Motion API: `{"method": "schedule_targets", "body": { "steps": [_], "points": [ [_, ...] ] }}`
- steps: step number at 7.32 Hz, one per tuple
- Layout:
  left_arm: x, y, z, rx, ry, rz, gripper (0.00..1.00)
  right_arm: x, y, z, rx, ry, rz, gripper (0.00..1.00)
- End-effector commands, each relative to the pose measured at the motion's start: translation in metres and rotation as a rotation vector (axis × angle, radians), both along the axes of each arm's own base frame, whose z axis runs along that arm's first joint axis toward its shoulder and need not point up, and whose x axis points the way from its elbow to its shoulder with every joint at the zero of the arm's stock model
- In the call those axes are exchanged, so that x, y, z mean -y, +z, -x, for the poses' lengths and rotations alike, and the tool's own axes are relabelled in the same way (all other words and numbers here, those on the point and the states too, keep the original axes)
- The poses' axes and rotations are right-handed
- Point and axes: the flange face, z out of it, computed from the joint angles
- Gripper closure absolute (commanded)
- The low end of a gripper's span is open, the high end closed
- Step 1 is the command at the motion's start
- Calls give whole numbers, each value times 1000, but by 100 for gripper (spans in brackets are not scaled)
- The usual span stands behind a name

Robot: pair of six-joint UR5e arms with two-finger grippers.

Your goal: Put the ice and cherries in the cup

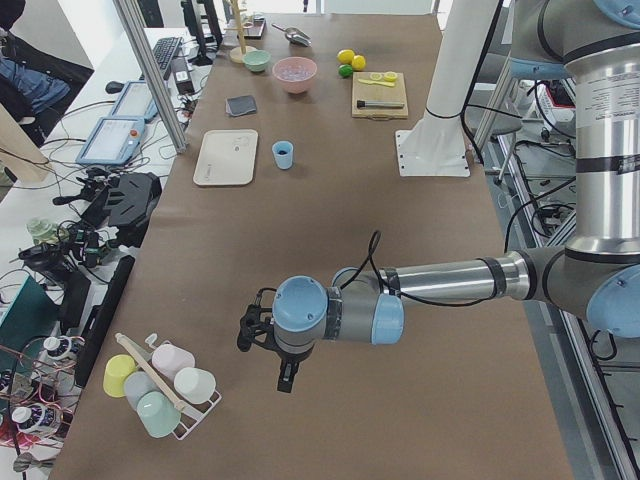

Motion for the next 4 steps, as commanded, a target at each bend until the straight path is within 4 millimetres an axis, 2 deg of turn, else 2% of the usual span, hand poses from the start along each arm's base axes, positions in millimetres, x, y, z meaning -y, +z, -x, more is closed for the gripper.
{"method": "schedule_targets", "body": {
  "steps": [1,2,4],
  "points": [
    [13,-9,2,5,-32,-25,3,-6,1,0,3,-1,2,0],
    [14,-19,2,9,-30,-51,3,-9,3,0,4,-1,4,0],
    [23,-57,3,3,-78,-54,3,-11,2,0,1,0,1,0]
  ]
}}
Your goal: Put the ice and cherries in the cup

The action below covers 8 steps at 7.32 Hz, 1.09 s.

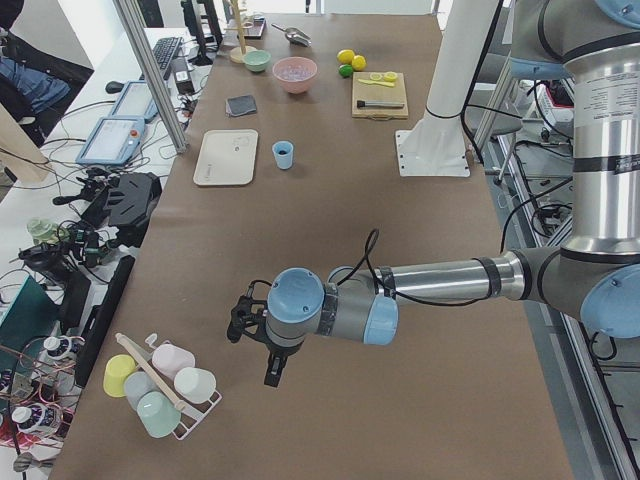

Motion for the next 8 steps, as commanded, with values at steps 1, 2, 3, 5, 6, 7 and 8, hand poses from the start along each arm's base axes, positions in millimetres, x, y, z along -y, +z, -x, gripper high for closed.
{"method": "schedule_targets", "body": {
  "steps": [1,2,3,5,6,7,8],
  "points": [
    [-2,-23,-1,-33,-87,89,3,-1,0,0,-1,1,1,0],
    [-3,-23,-1,-36,-92,99,3,-1,1,0,-1,1,1,0],
    [-4,-20,-1,-36,-92,107,3,-3,2,0,-1,1,2,0],
    [-14,-10,-3,-34,-89,125,3,-6,5,0,-1,1,7,0],
    [-24,2,-5,-36,-82,164,3,-6,8,0,-3,3,14,0],
    [-43,13,-6,-44,-85,213,3,-7,9,0,-2,1,15,0],
    [-60,18,-8,-45,-85,228,3,-11,11,0,1,-1,19,0]
  ]
}}
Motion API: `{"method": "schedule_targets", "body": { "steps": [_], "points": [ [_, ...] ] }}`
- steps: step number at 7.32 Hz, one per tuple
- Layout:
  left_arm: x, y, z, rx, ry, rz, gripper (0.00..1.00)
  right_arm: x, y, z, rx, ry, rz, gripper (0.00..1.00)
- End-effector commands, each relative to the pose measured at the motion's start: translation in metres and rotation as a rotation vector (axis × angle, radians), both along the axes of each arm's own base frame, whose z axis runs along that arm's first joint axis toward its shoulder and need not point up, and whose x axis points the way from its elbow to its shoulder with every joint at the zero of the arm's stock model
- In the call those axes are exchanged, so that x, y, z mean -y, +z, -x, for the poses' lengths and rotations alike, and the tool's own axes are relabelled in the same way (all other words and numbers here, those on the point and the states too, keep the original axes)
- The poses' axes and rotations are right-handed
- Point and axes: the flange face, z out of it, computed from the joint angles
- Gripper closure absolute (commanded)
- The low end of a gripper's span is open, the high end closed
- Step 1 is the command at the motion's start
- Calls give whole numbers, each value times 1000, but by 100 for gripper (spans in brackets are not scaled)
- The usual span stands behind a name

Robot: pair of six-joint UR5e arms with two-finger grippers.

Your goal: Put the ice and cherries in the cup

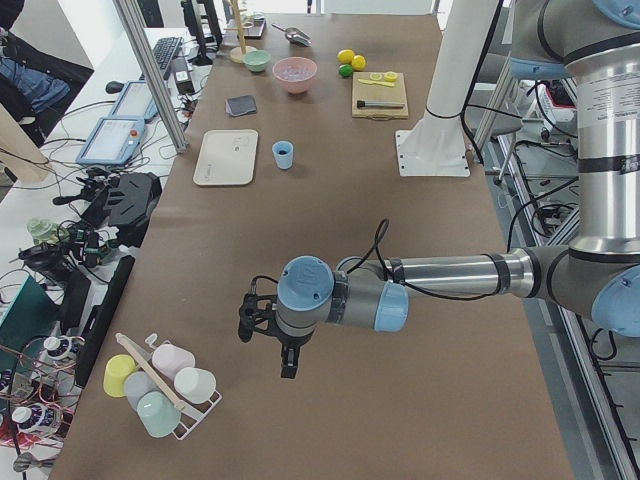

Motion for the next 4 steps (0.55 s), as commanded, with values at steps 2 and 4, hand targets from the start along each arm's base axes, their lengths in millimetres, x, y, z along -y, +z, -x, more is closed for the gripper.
{"method": "schedule_targets", "body": {
  "steps": [2,4],
  "points": [
    [-17,-6,-1,0,1,4,3,-4,3,0,2,-3,6,0],
    [-16,-5,-2,-1,4,27,3,-6,4,0,2,-3,6,0]
  ]
}}
